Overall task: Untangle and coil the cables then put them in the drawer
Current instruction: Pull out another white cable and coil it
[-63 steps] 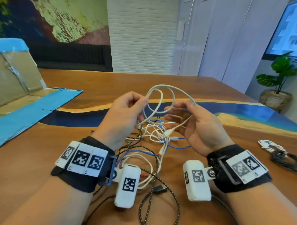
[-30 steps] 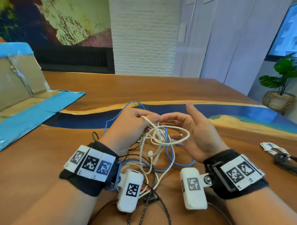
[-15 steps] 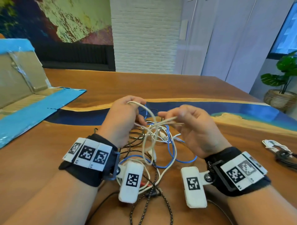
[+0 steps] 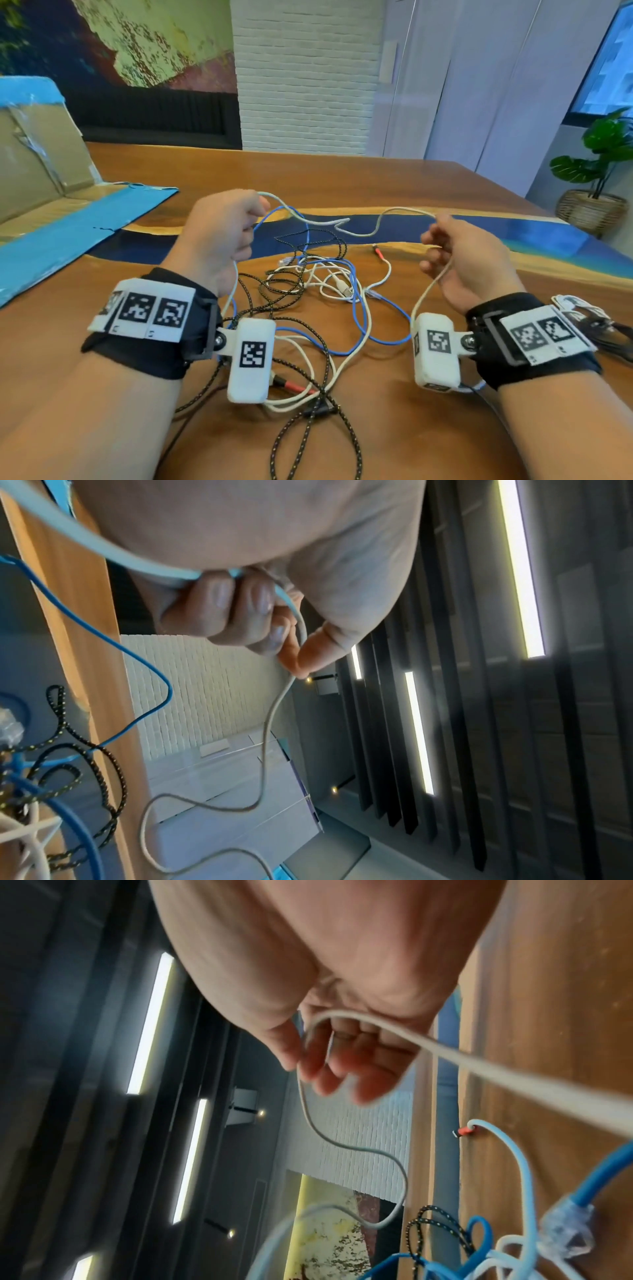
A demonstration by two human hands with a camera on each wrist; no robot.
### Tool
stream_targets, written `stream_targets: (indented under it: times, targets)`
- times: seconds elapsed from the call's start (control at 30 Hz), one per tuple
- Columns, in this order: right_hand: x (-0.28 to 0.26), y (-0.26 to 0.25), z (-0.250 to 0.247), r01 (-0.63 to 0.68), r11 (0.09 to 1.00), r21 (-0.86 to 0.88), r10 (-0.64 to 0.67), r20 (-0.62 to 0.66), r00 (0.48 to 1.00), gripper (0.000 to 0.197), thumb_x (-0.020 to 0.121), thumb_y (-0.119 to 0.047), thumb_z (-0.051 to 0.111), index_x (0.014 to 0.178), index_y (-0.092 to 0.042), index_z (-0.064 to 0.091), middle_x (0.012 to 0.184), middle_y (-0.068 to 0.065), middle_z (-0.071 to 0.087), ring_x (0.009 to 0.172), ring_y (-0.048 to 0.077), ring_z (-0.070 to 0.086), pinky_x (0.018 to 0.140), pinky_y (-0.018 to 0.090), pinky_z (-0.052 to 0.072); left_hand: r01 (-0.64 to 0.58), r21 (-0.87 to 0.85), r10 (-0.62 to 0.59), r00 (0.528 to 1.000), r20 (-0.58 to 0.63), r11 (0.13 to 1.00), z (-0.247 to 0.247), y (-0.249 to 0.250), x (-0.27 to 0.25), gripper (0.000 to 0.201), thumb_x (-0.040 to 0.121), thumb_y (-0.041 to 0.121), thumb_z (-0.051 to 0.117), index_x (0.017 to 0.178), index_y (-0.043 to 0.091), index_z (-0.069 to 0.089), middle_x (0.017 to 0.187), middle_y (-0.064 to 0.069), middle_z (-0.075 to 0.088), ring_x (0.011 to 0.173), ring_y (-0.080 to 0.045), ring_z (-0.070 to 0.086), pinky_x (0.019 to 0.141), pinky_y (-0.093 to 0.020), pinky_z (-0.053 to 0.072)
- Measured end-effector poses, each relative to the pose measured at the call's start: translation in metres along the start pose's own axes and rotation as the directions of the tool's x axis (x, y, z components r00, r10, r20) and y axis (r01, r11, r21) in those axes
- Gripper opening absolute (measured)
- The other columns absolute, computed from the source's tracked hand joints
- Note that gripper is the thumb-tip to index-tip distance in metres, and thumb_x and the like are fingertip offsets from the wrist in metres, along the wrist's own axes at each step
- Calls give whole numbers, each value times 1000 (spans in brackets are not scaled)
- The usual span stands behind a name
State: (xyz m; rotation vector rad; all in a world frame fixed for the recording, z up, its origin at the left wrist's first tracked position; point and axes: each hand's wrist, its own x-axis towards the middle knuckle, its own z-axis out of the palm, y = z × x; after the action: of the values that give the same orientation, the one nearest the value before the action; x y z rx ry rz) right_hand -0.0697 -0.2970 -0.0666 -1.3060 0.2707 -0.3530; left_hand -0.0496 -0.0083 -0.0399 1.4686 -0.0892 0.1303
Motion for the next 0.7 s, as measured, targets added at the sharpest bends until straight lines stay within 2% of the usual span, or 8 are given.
stream_targets:
  times: [0.07,0.13,0.2,0.3,0.37,0.47,0.57,0.7]
  targets:
    - [-5,2,8,67,972,-223,-59,46,997,17,102,-28,58,107,-19,71,107,1,71,90,15,64,76,35,52,3,32,-5,997,71,999,8,0,-5,12,92,15,53,89,13,64,66,4,31,53,-13,18,52,-32,12]
    - [-10,1,10,165,883,-439,-151,67,986,38,101,-28,61,139,-24,60,142,-5,59,131,15,53,101,35,42,-7,44,0,988,156,999,11,-1,-8,24,98,20,49,94,10,70,65,4,37,53,-12,23,53,-31,18]
    - [-20,-3,13,313,780,-542,-284,140,949,54,99,-30,63,150,-29,46,154,-10,44,141,4,37,106,21,31,-61,106,33,968,249,992,14,0,-12,33,103,22,45,96,8,74,66,2,40,53,-13,26,54,-30,21]
    - [-39,-6,29,553,674,-491,-421,360,833,53,95,-31,68,145,-39,50,148,-20,49,136,-9,38,98,0,29,-110,186,28,916,399,976,24,-1,-21,35,105,20,46,96,6,77,67,-2,39,54,-13,29,57,-35,17]
    - [-46,1,40,592,683,-427,-365,503,784,46,92,-33,73,136,-36,61,134,-16,63,128,-3,53,106,15,40,-101,220,-12,886,463,970,29,-2,-26,32,104,17,49,89,5,75,65,-3,36,51,-11,29,54,-31,18]
    - [-51,8,46,565,729,-385,-281,585,761,6,92,-28,74,95,-25,78,84,-2,76,78,7,69,75,36,57,-93,266,-45,882,469,959,28,-1,-26,28,102,22,55,80,9,67,59,-2,33,49,-13,27,50,-26,23]
    - [-45,1,40,547,765,-340,-367,468,804,19,97,-17,66,81,-19,76,60,1,65,61,11,64,65,28,52,-84,319,-75,887,456,944,20,0,-22,34,98,35,62,73,13,62,57,1,34,49,-13,29,54,-29,26]
    - [-34,-7,30,386,914,-125,-360,187,914,16,101,-15,60,99,-14,76,59,4,61,48,21,57,59,34,56,-98,278,-52,871,488,955,19,-3,-20,34,104,33,55,80,12,68,60,0,45,55,-15,46,57,-27,41]
